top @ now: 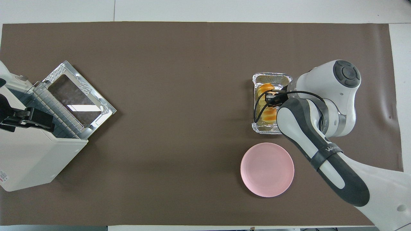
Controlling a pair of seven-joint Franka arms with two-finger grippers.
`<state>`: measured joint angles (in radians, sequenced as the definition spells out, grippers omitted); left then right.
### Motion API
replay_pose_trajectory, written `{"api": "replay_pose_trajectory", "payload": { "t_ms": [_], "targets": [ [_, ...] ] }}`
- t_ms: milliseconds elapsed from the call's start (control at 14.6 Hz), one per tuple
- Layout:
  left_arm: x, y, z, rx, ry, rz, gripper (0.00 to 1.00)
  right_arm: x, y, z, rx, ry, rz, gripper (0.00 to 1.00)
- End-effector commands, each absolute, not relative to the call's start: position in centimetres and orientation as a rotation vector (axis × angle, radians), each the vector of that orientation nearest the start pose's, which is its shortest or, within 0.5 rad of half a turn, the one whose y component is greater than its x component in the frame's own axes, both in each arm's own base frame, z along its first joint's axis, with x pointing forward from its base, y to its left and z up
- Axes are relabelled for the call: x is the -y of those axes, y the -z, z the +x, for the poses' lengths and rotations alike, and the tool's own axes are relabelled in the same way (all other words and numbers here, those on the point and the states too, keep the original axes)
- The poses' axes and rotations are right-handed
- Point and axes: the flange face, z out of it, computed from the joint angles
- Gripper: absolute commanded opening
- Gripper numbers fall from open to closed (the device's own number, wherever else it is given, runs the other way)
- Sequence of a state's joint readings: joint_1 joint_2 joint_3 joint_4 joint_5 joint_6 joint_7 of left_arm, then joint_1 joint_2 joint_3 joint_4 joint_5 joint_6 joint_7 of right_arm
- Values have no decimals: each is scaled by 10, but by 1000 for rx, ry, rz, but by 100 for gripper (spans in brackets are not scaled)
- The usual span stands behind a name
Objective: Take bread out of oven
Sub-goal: 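Carry the bread roll onto the pink plate and open the right gripper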
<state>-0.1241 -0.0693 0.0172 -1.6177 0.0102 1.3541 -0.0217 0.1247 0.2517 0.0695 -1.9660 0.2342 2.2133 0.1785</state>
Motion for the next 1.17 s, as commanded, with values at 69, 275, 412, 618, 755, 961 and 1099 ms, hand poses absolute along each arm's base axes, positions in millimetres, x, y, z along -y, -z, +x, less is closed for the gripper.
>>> {"api": "replay_pose_trajectory", "payload": {
  "t_ms": [69, 275, 412, 618, 755, 961, 1099],
  "targets": [
    [49, -624, 498, -133, -275, -3099, 100, -122, -432, 579, -177, -99, -2923, 0],
    [49, -624, 498, -133, -275, -3100, 100, -126, -466, 533, -180, -287, -2937, 0],
    [49, -624, 499, -133, -272, -3099, 100, -144, -460, 488, -205, -365, -2957, 0],
    [49, -624, 498, -133, -275, -3099, 100, -147, -423, 432, -202, -441, -2977, 0],
    [49, -623, 499, -133, -277, -3099, 100, -148, -395, 400, -190, -414, -2989, 0],
    [49, -623, 499, -133, -277, -3099, 100, -140, -366, 385, -215, -389, -2999, 0],
    [49, -624, 498, -133, -275, -3099, 100, -138, -350, 378, -220, -366, -3005, 0]
  ]
}}
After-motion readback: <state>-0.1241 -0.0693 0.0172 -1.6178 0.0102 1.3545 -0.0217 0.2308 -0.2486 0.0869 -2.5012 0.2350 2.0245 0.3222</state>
